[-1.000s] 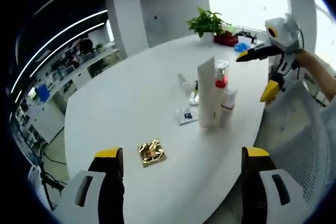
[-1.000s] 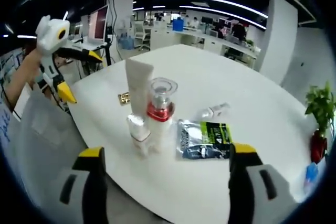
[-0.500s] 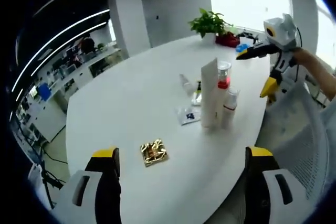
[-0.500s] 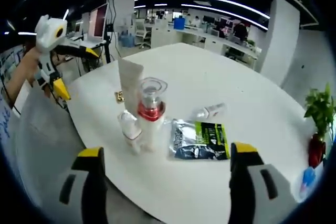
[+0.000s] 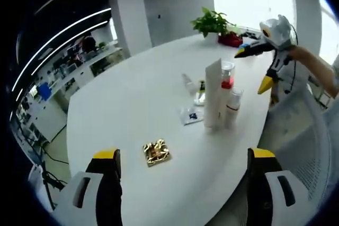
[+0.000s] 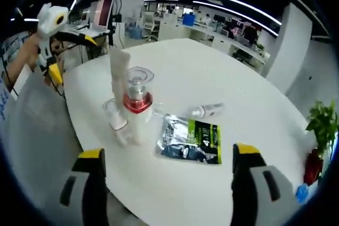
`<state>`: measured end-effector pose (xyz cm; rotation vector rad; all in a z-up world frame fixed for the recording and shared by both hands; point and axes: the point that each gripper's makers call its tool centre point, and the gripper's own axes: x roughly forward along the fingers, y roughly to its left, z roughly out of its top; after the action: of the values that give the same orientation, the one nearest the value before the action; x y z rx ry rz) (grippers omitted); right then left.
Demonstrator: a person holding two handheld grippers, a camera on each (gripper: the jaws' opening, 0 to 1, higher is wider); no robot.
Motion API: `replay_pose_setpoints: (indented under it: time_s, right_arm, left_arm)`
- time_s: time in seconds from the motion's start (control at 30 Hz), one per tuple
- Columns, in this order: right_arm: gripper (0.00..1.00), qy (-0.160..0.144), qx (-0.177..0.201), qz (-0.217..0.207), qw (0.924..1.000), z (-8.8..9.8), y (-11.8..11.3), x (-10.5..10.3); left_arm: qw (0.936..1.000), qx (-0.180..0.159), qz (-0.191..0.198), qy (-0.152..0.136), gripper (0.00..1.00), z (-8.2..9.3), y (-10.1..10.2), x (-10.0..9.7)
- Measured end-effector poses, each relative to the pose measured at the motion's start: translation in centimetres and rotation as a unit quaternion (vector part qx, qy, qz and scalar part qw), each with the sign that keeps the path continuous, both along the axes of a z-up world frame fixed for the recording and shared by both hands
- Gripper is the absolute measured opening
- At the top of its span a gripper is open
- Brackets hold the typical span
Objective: Arrange the skincare products in the storage area until every visible bottle or jar stands upright without overlapping.
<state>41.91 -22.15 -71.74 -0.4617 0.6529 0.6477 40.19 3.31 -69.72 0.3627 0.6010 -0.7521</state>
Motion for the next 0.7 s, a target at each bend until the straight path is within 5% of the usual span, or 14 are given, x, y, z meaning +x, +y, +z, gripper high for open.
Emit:
replay_pose_setpoints:
  time_s: [0.7]
  right_arm:
    - [0.94,-0.019,-0.093,0.062,0.9936,-0.5,-2.5,5.8]
  left_arm:
    - [0.9997,-0.011,0.023,0.004,0.97,0.3,0.8,0.2]
